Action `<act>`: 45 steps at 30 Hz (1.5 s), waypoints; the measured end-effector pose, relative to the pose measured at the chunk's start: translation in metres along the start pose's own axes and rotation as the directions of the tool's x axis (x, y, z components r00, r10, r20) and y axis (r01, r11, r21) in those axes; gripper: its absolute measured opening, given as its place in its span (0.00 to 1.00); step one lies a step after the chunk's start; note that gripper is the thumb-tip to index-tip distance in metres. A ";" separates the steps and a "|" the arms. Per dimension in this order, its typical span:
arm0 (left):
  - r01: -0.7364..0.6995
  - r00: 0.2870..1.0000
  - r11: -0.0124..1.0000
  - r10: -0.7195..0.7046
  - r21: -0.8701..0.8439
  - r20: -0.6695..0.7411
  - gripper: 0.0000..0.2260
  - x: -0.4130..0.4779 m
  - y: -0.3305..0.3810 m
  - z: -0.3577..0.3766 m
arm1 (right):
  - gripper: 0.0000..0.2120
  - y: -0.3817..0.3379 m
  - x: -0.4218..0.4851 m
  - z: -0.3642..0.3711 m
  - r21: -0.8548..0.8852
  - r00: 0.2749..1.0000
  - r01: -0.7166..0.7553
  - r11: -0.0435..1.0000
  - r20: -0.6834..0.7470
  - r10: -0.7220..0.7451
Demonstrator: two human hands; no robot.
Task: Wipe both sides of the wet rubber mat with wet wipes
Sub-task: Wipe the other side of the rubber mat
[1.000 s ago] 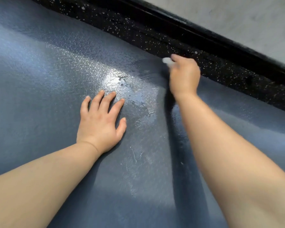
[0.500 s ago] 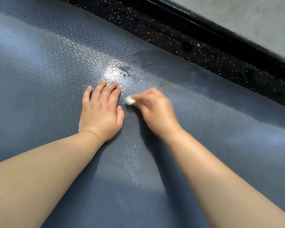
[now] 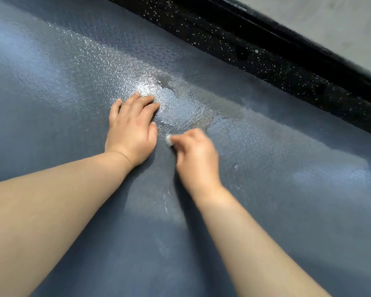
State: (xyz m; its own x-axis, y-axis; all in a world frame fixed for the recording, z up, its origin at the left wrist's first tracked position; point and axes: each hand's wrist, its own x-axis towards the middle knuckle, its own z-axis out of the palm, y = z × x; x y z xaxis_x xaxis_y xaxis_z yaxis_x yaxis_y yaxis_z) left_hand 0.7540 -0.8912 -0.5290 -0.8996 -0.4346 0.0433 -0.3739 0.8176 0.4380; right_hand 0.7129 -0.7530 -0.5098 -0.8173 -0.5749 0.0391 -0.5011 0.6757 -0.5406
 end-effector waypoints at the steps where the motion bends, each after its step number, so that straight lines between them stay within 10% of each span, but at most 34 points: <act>1: 0.010 1.000 1.000 -0.010 -0.025 0.003 0.24 0.001 -0.001 -0.001 | 0.09 -0.010 -0.017 0.003 0.059 0.994 0.060 0.996 0.088 -0.065; 11: 0.003 0.986 0.999 0.005 -0.047 0.169 0.20 -0.060 -0.021 -0.031 | 0.12 0.058 0.027 -0.041 0.149 0.860 -0.463 0.874 -0.160 0.484; 21: 0.220 0.975 0.968 -0.223 0.121 0.008 0.29 -0.141 -0.049 -0.045 | 0.07 -0.038 -0.083 0.015 0.142 0.980 0.005 0.990 0.195 -0.033; 25: 0.276 0.961 0.948 -0.276 0.159 -0.025 0.25 -0.116 -0.058 -0.044 | 0.09 -0.017 -0.034 -0.014 0.237 0.989 -0.123 0.964 -0.052 0.138; 32: 0.257 0.966 0.947 -0.252 0.191 -0.051 0.27 -0.114 -0.066 -0.034 | 0.13 0.056 0.071 -0.043 0.081 0.801 -0.564 0.822 -0.189 0.569; 38: 0.255 0.967 0.946 -0.249 0.201 -0.055 0.26 -0.114 -0.065 -0.034 | 0.16 -0.035 0.040 0.020 -0.149 0.954 -0.296 0.944 0.011 0.301; 45: 0.253 0.967 0.946 -0.250 0.203 -0.041 0.26 -0.114 -0.064 -0.037 | 0.09 -0.075 0.029 0.029 0.202 0.986 -0.151 0.968 0.107 0.131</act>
State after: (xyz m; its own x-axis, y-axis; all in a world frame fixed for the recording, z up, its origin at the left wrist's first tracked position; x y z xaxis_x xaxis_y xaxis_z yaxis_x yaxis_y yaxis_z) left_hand 0.8888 -0.9078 -0.5292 -0.7673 -0.6406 -0.0307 -0.6275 0.7399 0.2426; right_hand 0.7350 -0.8334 -0.4923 -0.8408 -0.5273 -0.1222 -0.3042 0.6470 -0.6991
